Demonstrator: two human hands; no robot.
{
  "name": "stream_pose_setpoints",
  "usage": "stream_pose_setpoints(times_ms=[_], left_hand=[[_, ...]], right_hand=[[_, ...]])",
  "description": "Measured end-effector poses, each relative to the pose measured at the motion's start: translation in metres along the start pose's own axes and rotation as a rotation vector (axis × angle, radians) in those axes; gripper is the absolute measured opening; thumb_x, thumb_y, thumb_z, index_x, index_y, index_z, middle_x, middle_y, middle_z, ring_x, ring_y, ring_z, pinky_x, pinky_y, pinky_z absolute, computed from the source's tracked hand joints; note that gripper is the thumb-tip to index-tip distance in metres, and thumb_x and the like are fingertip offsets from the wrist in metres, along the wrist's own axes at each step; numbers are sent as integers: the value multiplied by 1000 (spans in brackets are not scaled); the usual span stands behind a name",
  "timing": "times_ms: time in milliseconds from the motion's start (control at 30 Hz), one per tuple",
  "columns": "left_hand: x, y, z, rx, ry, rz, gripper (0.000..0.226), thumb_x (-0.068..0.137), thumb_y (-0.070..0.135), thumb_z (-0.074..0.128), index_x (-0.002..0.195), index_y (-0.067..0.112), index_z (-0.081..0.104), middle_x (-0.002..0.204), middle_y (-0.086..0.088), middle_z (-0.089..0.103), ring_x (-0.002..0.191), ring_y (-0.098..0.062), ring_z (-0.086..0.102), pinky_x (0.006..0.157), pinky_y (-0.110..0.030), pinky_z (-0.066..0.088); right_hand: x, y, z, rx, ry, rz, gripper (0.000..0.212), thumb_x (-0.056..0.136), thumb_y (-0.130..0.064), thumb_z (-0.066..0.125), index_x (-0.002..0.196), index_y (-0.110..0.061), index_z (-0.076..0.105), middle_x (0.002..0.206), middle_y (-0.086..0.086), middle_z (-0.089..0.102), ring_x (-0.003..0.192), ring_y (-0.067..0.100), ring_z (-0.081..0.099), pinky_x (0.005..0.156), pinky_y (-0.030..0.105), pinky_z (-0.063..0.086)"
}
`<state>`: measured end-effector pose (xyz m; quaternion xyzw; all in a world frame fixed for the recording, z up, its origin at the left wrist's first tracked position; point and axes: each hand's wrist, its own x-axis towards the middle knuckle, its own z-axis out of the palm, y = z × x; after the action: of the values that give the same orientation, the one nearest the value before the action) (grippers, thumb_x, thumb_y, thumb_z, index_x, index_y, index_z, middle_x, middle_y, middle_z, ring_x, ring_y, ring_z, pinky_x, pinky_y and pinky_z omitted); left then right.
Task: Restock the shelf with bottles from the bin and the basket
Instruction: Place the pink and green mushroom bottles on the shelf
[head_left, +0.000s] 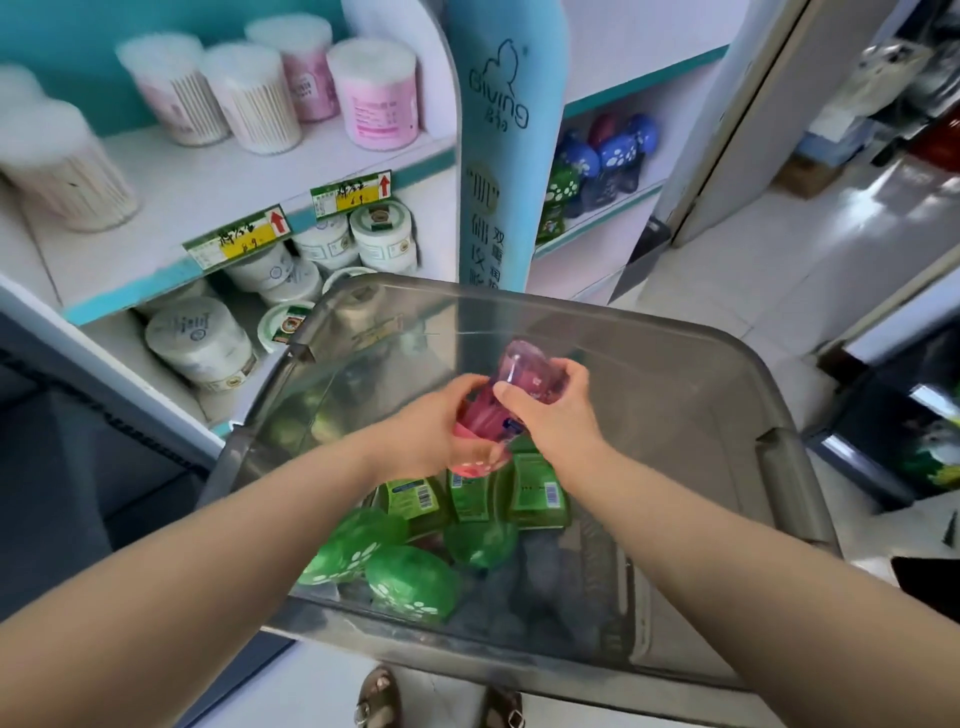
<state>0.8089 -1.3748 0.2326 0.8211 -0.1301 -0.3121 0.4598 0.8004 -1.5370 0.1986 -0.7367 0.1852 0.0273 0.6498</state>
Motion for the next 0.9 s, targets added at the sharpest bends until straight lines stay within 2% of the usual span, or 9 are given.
stream_pose_setpoints(times_ms=[67, 133, 200, 267, 333, 500, 667, 767, 900], left_hand=[[3, 1, -5, 10, 153, -2, 61, 80, 13, 73, 129, 22, 38, 97, 0, 63, 77, -13, 69, 69, -28, 59], [6, -2, -12, 107, 294, -11, 50, 81, 18, 73, 118, 22, 41, 87, -3, 65, 68, -13, 67, 60, -25, 55], [9, -7, -19, 229, 407, -27, 44, 80, 23, 74, 109, 25, 41, 80, 3, 63, 63, -7, 60, 53, -18, 44], [11, -8, -24, 324, 467, -32, 41, 79, 27, 74, 105, 27, 42, 80, 7, 59, 65, -8, 57, 54, -21, 39], [11, -7, -25, 391, 498, -26, 42, 78, 29, 72, 108, 27, 43, 84, 6, 58, 70, -14, 56, 61, -25, 37], [10, -2, -24, 434, 599, 55, 52, 77, 30, 71, 122, 24, 44, 94, 2, 57, 78, -19, 54, 69, -29, 41], [9, -2, -28, 368, 643, 85, 58, 77, 27, 70, 127, 28, 41, 99, -3, 65, 84, -24, 63, 77, -40, 53], [10, -3, -30, 346, 651, 96, 61, 77, 28, 72, 130, 28, 41, 105, -6, 66, 88, -26, 64, 81, -41, 53], [11, -3, -31, 341, 639, 70, 65, 74, 29, 77, 130, 21, 46, 115, -7, 65, 98, -25, 64, 90, -36, 51]], right_hand=[[4, 7, 5, 95, -4, 50, 71, 71, -39, 79, 124, -32, 33, 114, -4, 58, 101, 14, 60, 91, 38, 52], [8, 16, -2, -43, -127, -17, 79, 82, -43, 68, 141, -33, 17, 130, -1, 50, 117, 17, 52, 104, 38, 42], [15, 36, -17, -530, -227, -156, 82, 90, -43, 57, 150, -28, 3, 148, 6, 34, 132, 24, 39, 110, 38, 31], [21, 61, -29, -1006, -223, -189, 83, 91, -43, 55, 151, -21, 1, 149, 14, 30, 132, 33, 37, 109, 41, 31], [26, 85, -33, -1217, -238, -121, 86, 88, -46, 57, 150, -17, 5, 143, 18, 34, 127, 36, 40, 106, 42, 35], [37, 114, -30, -1072, -302, 127, 94, 74, -48, 70, 146, -24, 14, 127, 14, 49, 113, 33, 53, 96, 41, 47], [54, 117, -25, -685, -233, 351, 110, 59, -26, 89, 143, -14, 19, 115, 4, 63, 107, 23, 60, 94, 32, 48], [55, 114, -21, -637, -207, 459, 66, 55, -24, 91, 110, -10, 58, 100, 4, 69, 89, 20, 66, 86, 32, 54], [51, 102, -18, -606, -165, 547, 47, 58, -18, 88, 98, -7, 65, 93, 9, 69, 83, 24, 67, 79, 34, 56]])
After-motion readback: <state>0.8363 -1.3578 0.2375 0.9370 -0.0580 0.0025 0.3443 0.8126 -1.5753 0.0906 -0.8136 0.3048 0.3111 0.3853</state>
